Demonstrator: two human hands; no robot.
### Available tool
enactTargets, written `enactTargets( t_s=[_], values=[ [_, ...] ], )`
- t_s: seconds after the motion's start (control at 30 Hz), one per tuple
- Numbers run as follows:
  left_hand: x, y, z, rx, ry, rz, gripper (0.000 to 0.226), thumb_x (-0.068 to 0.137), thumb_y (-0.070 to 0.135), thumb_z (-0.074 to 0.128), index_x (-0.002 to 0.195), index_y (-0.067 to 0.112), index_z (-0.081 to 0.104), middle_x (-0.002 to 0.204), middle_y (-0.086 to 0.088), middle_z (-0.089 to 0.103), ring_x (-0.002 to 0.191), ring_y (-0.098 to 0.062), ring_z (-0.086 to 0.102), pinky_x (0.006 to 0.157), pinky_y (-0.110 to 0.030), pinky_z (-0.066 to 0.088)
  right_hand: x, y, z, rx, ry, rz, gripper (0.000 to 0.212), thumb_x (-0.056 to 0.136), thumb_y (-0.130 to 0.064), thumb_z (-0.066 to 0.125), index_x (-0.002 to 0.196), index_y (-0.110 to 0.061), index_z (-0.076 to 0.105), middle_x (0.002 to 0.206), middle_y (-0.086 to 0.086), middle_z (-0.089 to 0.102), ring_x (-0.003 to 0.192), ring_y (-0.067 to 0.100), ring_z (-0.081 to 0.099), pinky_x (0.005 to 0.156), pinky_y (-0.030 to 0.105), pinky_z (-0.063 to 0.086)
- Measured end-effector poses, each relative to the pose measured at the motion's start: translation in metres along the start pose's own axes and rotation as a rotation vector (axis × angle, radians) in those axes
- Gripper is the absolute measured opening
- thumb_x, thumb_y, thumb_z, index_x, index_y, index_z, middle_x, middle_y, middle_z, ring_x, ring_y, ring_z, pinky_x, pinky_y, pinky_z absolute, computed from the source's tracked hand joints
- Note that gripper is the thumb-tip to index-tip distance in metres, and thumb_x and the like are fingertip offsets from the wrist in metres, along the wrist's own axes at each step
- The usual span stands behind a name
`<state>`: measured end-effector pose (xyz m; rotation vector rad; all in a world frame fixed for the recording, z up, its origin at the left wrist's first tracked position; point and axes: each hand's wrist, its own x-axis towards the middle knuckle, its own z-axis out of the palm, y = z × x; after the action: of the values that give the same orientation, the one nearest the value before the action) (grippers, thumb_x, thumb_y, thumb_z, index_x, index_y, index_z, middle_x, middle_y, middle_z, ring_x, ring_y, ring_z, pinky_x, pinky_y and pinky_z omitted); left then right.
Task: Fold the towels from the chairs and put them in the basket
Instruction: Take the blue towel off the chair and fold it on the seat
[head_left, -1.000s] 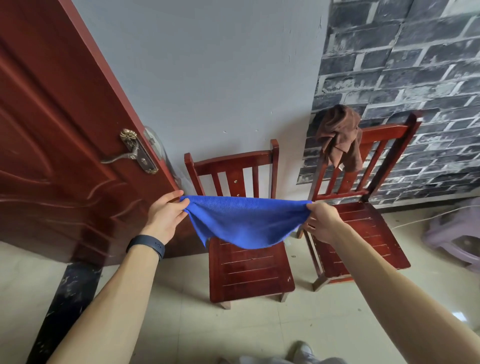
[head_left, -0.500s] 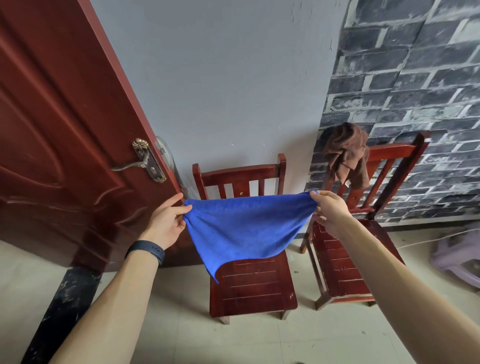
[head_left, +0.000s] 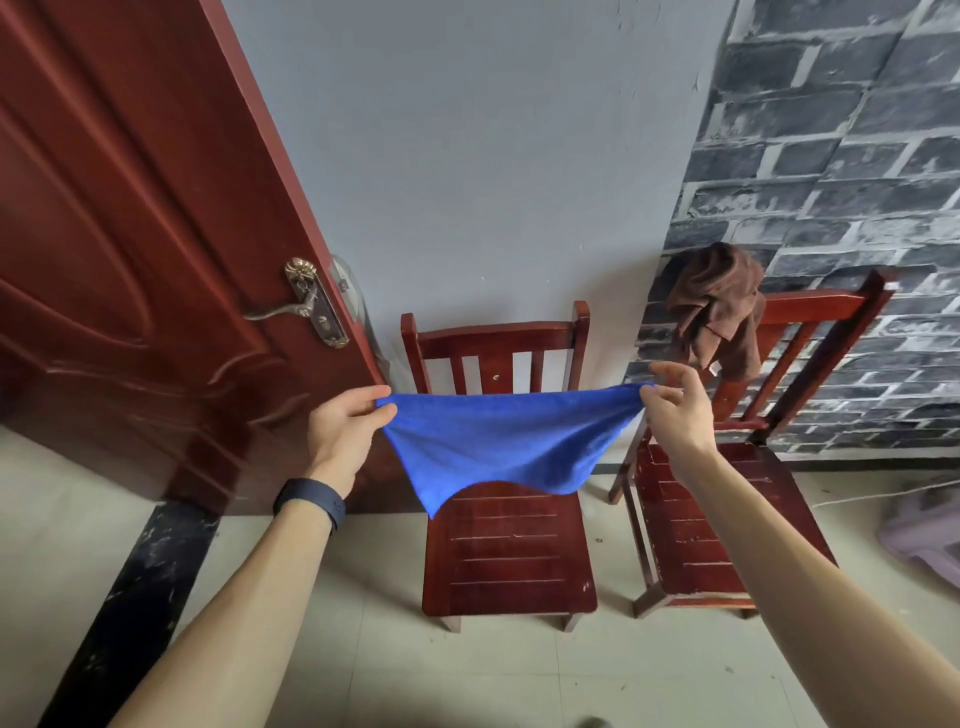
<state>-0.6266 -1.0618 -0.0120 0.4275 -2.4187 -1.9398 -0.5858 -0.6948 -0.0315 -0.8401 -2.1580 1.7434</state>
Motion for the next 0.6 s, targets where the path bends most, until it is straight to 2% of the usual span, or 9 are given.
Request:
enactTargets(
  t_s=[0.13,0.2,0.3,0.37,0.43,0.47,0.53,0.6],
  values=[
    [-0.022,-0.039,0.011,0.129,-0.043,-0.056,0.029,0.082,0.001,0.074,0.109,0.012,0.075,0.098,-0.001,0.075,0.087,-0.007,0.067,0.087,-0.023,0.052,-0.015,0.04,-0.007,-0.126,-0.088,0.023,0.025,0.093,-0.013,0.062,0.114,-0.022,0.07,0.096,0.005,0.071,0.065,0.018,0.063,0.057,0.027,0.05],
    [-0.034,-0.061,0.015,0.217,-0.102,-0.091,0.033,0.081,0.0,0.075,0.111,0.011,0.075,0.098,-0.004,0.075,0.081,-0.006,0.066,0.079,-0.015,0.051,-0.025,0.064,-0.012,-0.252,-0.149,0.023,0.029,0.089,-0.014,0.069,0.117,-0.021,0.069,0.099,0.002,0.071,0.077,0.018,0.067,0.065,0.024,0.049],
    [-0.055,-0.089,0.02,0.368,-0.134,-0.113,0.034,0.081,-0.003,0.073,0.114,0.006,0.073,0.095,-0.006,0.072,0.077,-0.008,0.064,0.068,-0.003,0.045,-0.039,0.103,-0.022,-0.465,-0.219,0.017,0.033,0.091,-0.007,0.066,0.122,-0.019,0.069,0.107,0.0,0.069,0.087,0.013,0.061,0.08,0.021,0.048],
    [-0.069,-0.109,0.019,0.57,-0.097,-0.066,0.026,0.082,0.004,0.075,0.107,0.01,0.077,0.09,-0.003,0.067,0.08,-0.017,0.064,0.063,-0.008,0.039,-0.044,0.129,-0.028,-0.558,-0.275,0.037,0.031,0.092,-0.01,0.062,0.119,-0.022,0.071,0.103,-0.004,0.07,0.091,0.014,0.064,0.09,0.029,0.052],
    [-0.077,-0.128,0.015,0.78,-0.081,-0.036,0.015,0.084,0.019,0.076,0.099,0.019,0.078,0.086,0.0,0.06,0.083,-0.023,0.063,0.067,-0.023,0.039,-0.046,0.152,-0.033,-0.651,-0.334,0.04,0.024,0.092,-0.017,0.062,0.111,-0.027,0.073,0.095,-0.003,0.073,0.089,0.019,0.07,0.087,0.034,0.054],
    [-0.079,-0.137,0.011,0.871,-0.083,-0.043,0.013,0.085,0.028,0.074,0.097,0.023,0.077,0.087,0.0,0.058,0.085,-0.025,0.063,0.067,-0.027,0.041,-0.046,0.159,-0.033,-0.695,-0.353,0.027,0.022,0.092,-0.019,0.063,0.109,-0.026,0.074,0.095,-0.001,0.073,0.09,0.021,0.069,0.084,0.032,0.051],
    [-0.078,-0.149,0.005,1.026,-0.103,-0.051,0.016,0.09,0.04,0.067,0.096,0.028,0.075,0.092,-0.001,0.058,0.088,-0.026,0.062,0.067,-0.033,0.047,-0.044,0.166,-0.028,-0.757,-0.351,-0.008,0.018,0.092,-0.02,0.065,0.107,-0.024,0.075,0.098,0.002,0.07,0.092,0.025,0.066,0.081,0.032,0.047],
    [-0.066,-0.159,0.003,1.148,-0.123,0.015,0.023,0.094,0.045,0.059,0.097,0.027,0.074,0.094,-0.002,0.059,0.09,-0.028,0.062,0.064,-0.034,0.048,-0.035,0.173,-0.017,-0.785,-0.349,-0.005,0.017,0.093,-0.024,0.066,0.106,-0.026,0.075,0.1,0.001,0.067,0.093,0.026,0.066,0.085,0.036,0.05]
  ],
)
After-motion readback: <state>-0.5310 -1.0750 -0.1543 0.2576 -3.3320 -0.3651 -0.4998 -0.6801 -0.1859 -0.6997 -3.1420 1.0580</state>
